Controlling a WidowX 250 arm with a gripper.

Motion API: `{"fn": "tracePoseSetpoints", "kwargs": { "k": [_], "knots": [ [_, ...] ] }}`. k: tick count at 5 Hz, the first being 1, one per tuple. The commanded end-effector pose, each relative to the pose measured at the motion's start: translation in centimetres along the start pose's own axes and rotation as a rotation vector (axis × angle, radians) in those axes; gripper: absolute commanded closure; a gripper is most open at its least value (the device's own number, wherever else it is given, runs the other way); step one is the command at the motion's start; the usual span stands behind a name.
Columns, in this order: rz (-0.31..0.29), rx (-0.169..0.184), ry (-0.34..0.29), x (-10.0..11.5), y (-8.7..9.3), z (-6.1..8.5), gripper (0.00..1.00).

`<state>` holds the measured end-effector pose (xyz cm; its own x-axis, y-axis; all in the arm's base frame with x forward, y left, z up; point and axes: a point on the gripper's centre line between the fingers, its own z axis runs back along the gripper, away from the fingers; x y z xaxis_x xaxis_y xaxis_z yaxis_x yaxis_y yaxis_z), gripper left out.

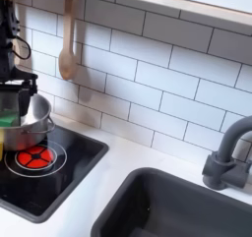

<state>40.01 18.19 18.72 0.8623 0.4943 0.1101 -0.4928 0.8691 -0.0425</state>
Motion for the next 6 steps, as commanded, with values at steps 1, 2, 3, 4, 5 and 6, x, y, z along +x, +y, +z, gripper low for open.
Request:
{"fn": "tracePoseSetpoints", "kwargs": {
  "k": [1, 2, 3, 4, 5, 6],
  "knots": [
    [-0.022, -0.018, 0.009, -0.8, -0.6, 0.4, 0.00],
    [-0.030, -0.027, 0.021, -1.7, -1.0, 0.3, 0.00],
    [-0.034, -0.033, 0.006, -2.1, -1.0, 1.3, 0.00],
    [-0.037, -0.042, 0.004, -2.6, -1.5, 1.5, 0.00],
    [-0.059, -0.036, 0.008, -3.6, -2.1, 1.4, 0.00],
    [-0.079, -0.040, 0.010, -4.8, -2.6, 1.5, 0.00]
  ]
}}
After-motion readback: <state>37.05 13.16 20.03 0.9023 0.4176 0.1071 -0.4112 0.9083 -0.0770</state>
